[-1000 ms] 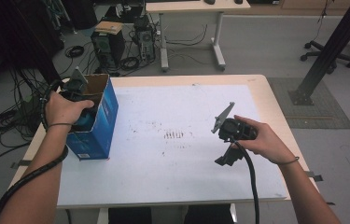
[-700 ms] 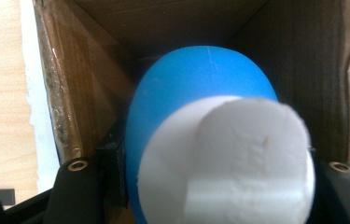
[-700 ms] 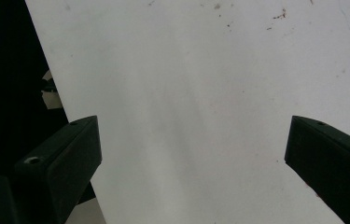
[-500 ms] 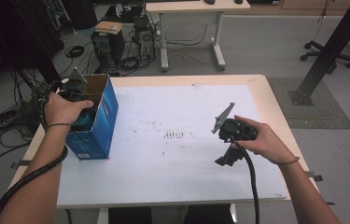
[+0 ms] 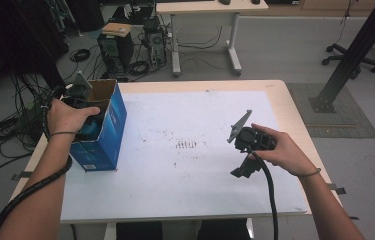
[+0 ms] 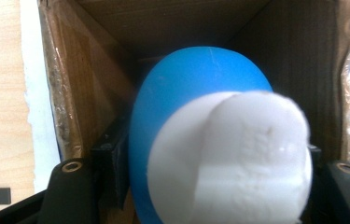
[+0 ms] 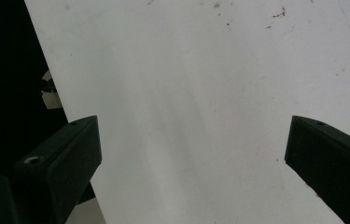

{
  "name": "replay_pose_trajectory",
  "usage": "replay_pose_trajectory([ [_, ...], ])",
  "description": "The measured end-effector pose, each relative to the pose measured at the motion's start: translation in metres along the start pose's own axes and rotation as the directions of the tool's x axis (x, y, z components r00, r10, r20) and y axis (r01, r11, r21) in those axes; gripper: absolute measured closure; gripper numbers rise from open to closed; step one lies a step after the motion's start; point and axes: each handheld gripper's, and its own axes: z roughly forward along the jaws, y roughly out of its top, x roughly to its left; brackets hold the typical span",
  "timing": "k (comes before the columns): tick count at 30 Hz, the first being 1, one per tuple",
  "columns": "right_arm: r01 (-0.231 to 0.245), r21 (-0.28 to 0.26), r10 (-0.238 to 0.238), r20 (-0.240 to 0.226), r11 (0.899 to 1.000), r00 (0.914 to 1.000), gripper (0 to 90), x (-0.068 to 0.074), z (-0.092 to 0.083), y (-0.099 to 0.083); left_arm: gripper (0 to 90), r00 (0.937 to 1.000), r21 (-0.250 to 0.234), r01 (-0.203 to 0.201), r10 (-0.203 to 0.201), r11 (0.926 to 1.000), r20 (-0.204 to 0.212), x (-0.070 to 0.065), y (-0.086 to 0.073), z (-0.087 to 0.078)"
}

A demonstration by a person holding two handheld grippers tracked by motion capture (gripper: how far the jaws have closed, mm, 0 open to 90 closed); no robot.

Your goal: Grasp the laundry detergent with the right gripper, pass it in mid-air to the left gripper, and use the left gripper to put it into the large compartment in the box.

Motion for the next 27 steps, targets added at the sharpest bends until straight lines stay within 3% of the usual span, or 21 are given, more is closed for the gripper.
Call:
replay_pose_trajectory([
  [27, 0.007, 0.001, -0.007, 0.007, 1.0, 0.9999, 3.9, 0.003, -0.002, 0.003, 27.1, 0.9995, -0.041, 0.003, -0.002, 0.9991, 0.03, -0.003, 0.005, -0.033],
])
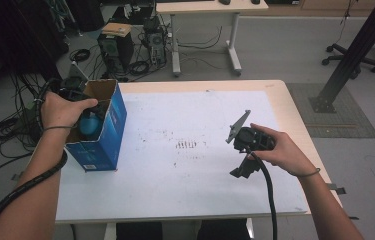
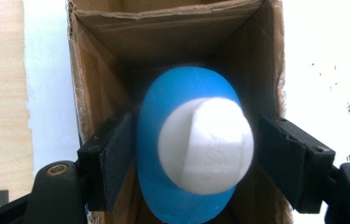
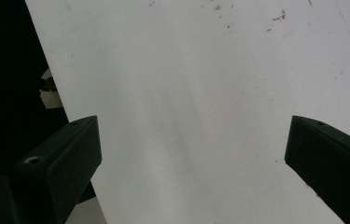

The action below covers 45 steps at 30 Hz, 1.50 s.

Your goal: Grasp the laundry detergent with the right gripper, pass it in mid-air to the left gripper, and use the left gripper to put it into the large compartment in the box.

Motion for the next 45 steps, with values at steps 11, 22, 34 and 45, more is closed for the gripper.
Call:
replay_pose_trajectory([
  [11, 0.005, -0.003, -0.005, 0.006, 1.0, 1.0, 3.9, 0.0, -0.003, 0.002, 23.3, 1.0, -0.019, -0.008, 0.008, 0.9998, 0.0, -0.002, 0.002, -0.016],
  [22, 0.002, -0.005, -0.002, 0.008, 1.0, 1.0, 3.9, -0.001, -0.003, 0.002, 14.9, 0.9999, -0.054, -0.014, 0.013, 0.9984, -0.004, -0.004, 0.005, -0.041],
  [34, -0.008, -0.001, 0.008, 0.006, 1.0, 1.0, 3.9, -0.003, -0.002, 0.003, 9.1, 0.9976, -0.084, -0.068, 0.069, 0.9941, 0.004, -0.016, 0.009, -0.072],
  [45, -0.014, 0.003, 0.014, -0.002, 1.0, 0.9999, 3.9, -0.006, 0.0, 0.003, 6.2, 0.9901, -0.111, -0.129, 0.134, 0.9854, 0.039, -0.033, 0.01, -0.087],
])
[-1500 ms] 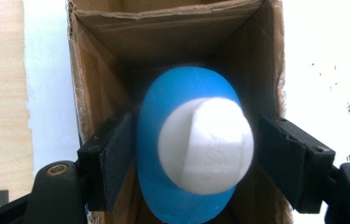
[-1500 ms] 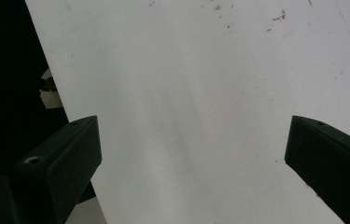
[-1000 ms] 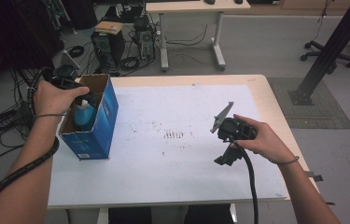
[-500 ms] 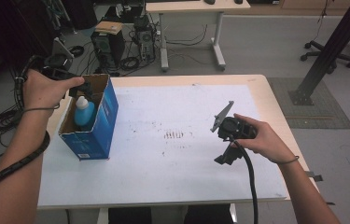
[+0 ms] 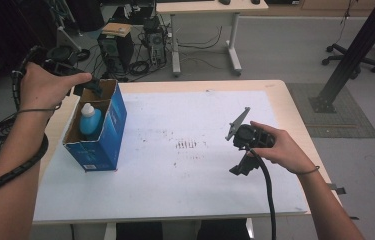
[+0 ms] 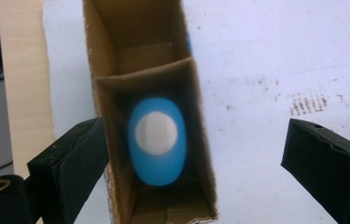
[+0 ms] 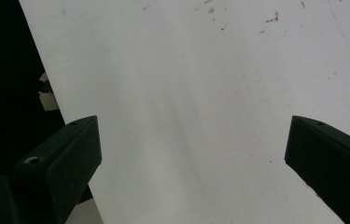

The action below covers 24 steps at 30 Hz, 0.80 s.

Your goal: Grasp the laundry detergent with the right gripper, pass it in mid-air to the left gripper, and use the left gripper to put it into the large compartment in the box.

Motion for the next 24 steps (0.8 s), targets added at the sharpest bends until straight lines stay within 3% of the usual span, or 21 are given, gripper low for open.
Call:
replay_pose_trajectory([
  [2, 0.0, 0.0, 0.0, 0.0, 1.0, 1.0, 3.9, 0.0, 0.0, 0.0, 6.2, 1.0, -0.003, -0.002, 0.002, 1.0, 0.007, -0.002, 0.0, 0.0],
  [3, -0.001, 0.003, 0.001, 0.001, 1.0, 1.0, 3.9, 0.0, 0.0, 0.0, 6.2, 0.9991, 0.003, -0.038, 0.038, 0.9993, 0.021, -0.008, 0.0, -0.001],
  [6, -0.008, 0.002, 0.008, -0.002, 1.0, 1.0, 3.9, -0.002, 0.001, 0.0, 5.7, 0.9988, 0.002, -0.041, 0.041, 0.9992, 0.027, -0.01, -0.001, -0.001],
  [10, -0.013, 0.004, 0.013, -0.003, 1.0, 0.9999, 3.9, -0.003, 0.001, 0.0, 5.8, 0.996, 0.009, -0.076, 0.076, 0.997, 0.048, -0.017, -0.004, 0.0],
  [11, -0.018, 0.009, 0.018, -0.002, 1.0, 0.9998, 3.9, -0.005, 0.001, 0.001, 5.8, 0.993, 0.012, -0.097, 0.096, 0.9952, 0.07, -0.023, -0.007, 0.0],
  [16, -0.033, 0.01, 0.033, -0.002, 0.999, 0.9994, 3.9, -0.011, 0.0, 0.005, 5.6, 0.9879, 0.02, -0.129, 0.127, 0.9915, 0.09, -0.03, -0.011, 0.002],
  [18, -0.038, 0.007, 0.038, 0.003, 0.999, 0.9993, 3.8, -0.014, -0.002, 0.008, 5.6, 0.9809, 0.022, -0.159, 0.156, 0.987, 0.117, -0.037, -0.016, 0.005],
  [20, -0.045, -0.001, 0.045, 0.001, 0.999, 0.999, 3.8, -0.017, -0.004, 0.012, 5.6, 0.9809, 0.022, -0.159, 0.156, 0.987, 0.117, -0.037, -0.016, 0.005],
  [21, -0.045, -0.001, 0.045, 0.001, 0.999, 0.999, 3.9, -0.017, -0.004, 0.012, 5.6, 0.9727, 0.033, -0.19, 0.184, 0.9812, 0.142, -0.045, -0.02, 0.009],
  [23, -0.06, -0.007, 0.06, 0.005, 0.998, 0.9982, 3.9, -0.024, -0.007, 0.017, 5.7, 0.9727, 0.033, -0.19, 0.184, 0.9812, 0.142, -0.045, -0.02, 0.009],
  [24, -0.06, -0.007, 0.06, 0.005, 0.998, 0.9982, 3.9, -0.024, -0.007, 0.017, 5.7, 0.9696, 0.036, -0.201, 0.193, 0.9789, 0.15, -0.048, -0.022, 0.01],
])
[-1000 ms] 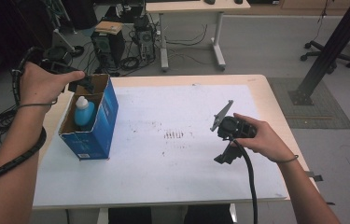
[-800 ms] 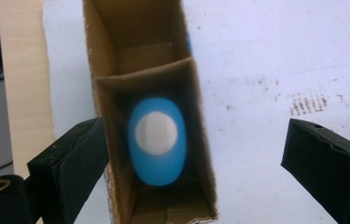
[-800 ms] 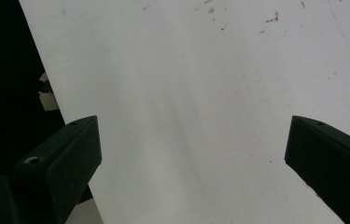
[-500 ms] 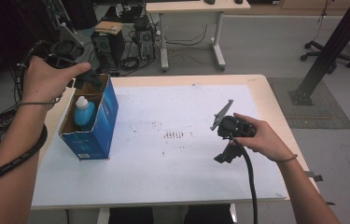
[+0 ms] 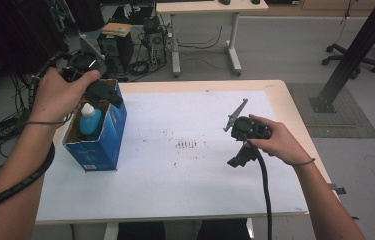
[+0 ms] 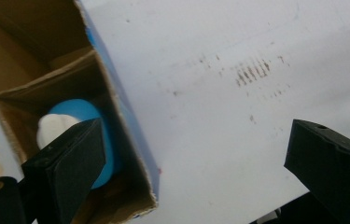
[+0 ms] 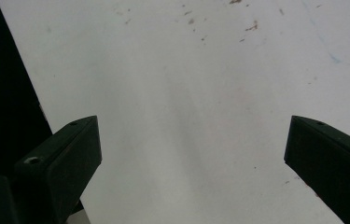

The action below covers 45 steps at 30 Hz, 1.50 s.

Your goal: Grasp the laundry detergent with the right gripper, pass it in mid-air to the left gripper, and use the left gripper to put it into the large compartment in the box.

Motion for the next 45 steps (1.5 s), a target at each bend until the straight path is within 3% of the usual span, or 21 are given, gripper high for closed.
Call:
replay_pose_trajectory([
  [1, -0.004, 0.0, 0.004, 0.002, 1.0, 1.0, 3.7, -0.002, -0.001, 0.002, 5.7, 0.9989, 0.01, -0.037, 0.037, 0.9993, 0.028, -0.009, -0.005, 0.008],
  [4, -0.013, -0.006, 0.013, 0.01, 1.0, 0.9999, 3.7, -0.008, -0.006, 0.01, 5.7, 0.9989, 0.01, -0.037, 0.037, 0.9993, 0.028, -0.009, -0.005, 0.008],
  [5, -0.014, -0.007, 0.014, 0.01, 1.0, 0.9999, 3.7, -0.01, -0.006, 0.012, 5.7, 0.9971, 0.017, -0.06, 0.059, 0.9981, 0.047, -0.017, -0.009, 0.017],
  [7, -0.024, -0.007, 0.024, 0.014, 1.0, 0.9996, 3.7, -0.014, -0.008, 0.016, 5.8, 0.9971, 0.017, -0.06, 0.059, 0.9981, 0.047, -0.017, -0.009, 0.017],
  [11, -0.033, -0.009, 0.033, 0.017, 0.999, 0.9993, 3.6, -0.018, -0.011, 0.02, 5.9, 0.9926, 0.029, -0.099, 0.096, 0.9947, 0.073, -0.029, -0.016, 0.03],
  [12, -0.041, -0.011, 0.041, 0.016, 0.999, 0.999, 3.7, -0.022, -0.014, 0.024, 5.9, 0.9909, 0.034, -0.111, 0.108, 0.9932, 0.08, -0.031, -0.018, 0.034],
  [13, -0.053, -0.015, 0.053, 0.022, 0.998, 0.9983, 3.7, -0.026, -0.016, 0.027, 6.0, 0.9847, 0.05, -0.15, 0.145, 0.9874, 0.098, -0.041, -0.026, 0.048],
  [16, -0.071, -0.028, 0.072, 0.023, 0.997, 0.9972, 3.7, -0.031, -0.022, 0.033, 6.2, 0.9847, 0.05, -0.15, 0.145, 0.9874, 0.098, -0.041, -0.026, 0.048],
  [18, -0.076, -0.03, 0.076, 0.026, 0.997, 0.9967, 3.6, -0.032, -0.024, 0.036, 6.2, 0.9771, 0.064, -0.188, 0.18, 0.98, 0.113, -0.051, -0.036, 0.061],
  [20, -0.077, -0.038, 0.078, 0.033, 0.996, 0.9964, 3.6, -0.034, -0.029, 0.044, 6.2, 0.9771, 0.064, -0.188, 0.18, 0.98, 0.113, -0.051, -0.036, 0.061],
  [22, -0.075, -0.037, 0.076, 0.037, 0.997, 0.9964, 3.6, -0.035, -0.031, 0.046, 6.2, 0.9707, 0.067, -0.215, 0.205, 0.9744, 0.125, -0.055, -0.046, 0.075],
  [25, -0.075, -0.038, 0.076, 0.045, 0.996, 0.9961, 3.7, -0.037, -0.036, 0.056, 6.3, 0.9707, 0.067, -0.215, 0.205, 0.9744, 0.125, -0.055, -0.046, 0.075],
  [27, -0.074, -0.042, 0.076, 0.049, 0.996, 0.9959, 3.6, -0.038, -0.038, 0.059, 6.3, 0.9642, 0.071, -0.242, 0.231, 0.9678, 0.13, -0.058, -0.053, 0.089],
  [29, -0.076, -0.048, 0.078, 0.049, 0.996, 0.9958, 3.6, -0.04, -0.041, 0.062, 6.4, 0.9642, 0.071, -0.242, 0.231, 0.9678, 0.13, -0.058, -0.053, 0.089],
  [31, -0.085, -0.054, 0.088, 0.047, 0.995, 0.995, 3.6, -0.042, -0.044, 0.065, 6.3, 0.9606, 0.067, -0.257, 0.247, 0.9641, 0.128, -0.061, -0.057, 0.097],
  [32, -0.085, -0.054, 0.088, 0.047, 0.995, 0.995, 3.6, -0.042, -0.044, 0.065, 6.3, 0.9556, 0.07, -0.279, 0.269, 0.9578, 0.12, -0.063, -0.061, 0.106],
  [33, -0.085, -0.054, 0.088, 0.047, 0.995, 0.995, 3.6, -0.042, -0.044, 0.065, 6.2, 0.9556, 0.07, -0.279, 0.269, 0.9578, 0.12, -0.063, -0.061, 0.106],
  [34, -0.085, -0.06, 0.088, 0.054, 0.995, 0.9946, 3.5, -0.045, -0.046, 0.067, 6.2, 0.9501, 0.084, -0.297, 0.286, 0.9511, 0.124, -0.065, -0.066, 0.117],
  [40, -0.098, -0.071, 0.101, 0.052, 0.993, 0.9935, 3.6, -0.051, -0.055, 0.074, 6.2, 0.9472, 0.094, -0.305, 0.292, 0.9478, 0.133, -0.066, -0.071, 0.129],
  [41, -0.098, -0.071, 0.101, 0.052, 0.993, 0.9935, 3.6, -0.051, -0.055, 0.074, 6.2, 0.9426, 0.098, -0.318, 0.304, 0.943, 0.139, -0.067, -0.074, 0.135],
  [45, -0.107, -0.077, 0.112, 0.059, 0.991, 0.9919, 3.6, -0.056, -0.062, 0.08, 6.3, 0.9417, 0.099, -0.321, 0.306, 0.942, 0.141, -0.068, -0.076, 0.139],
])
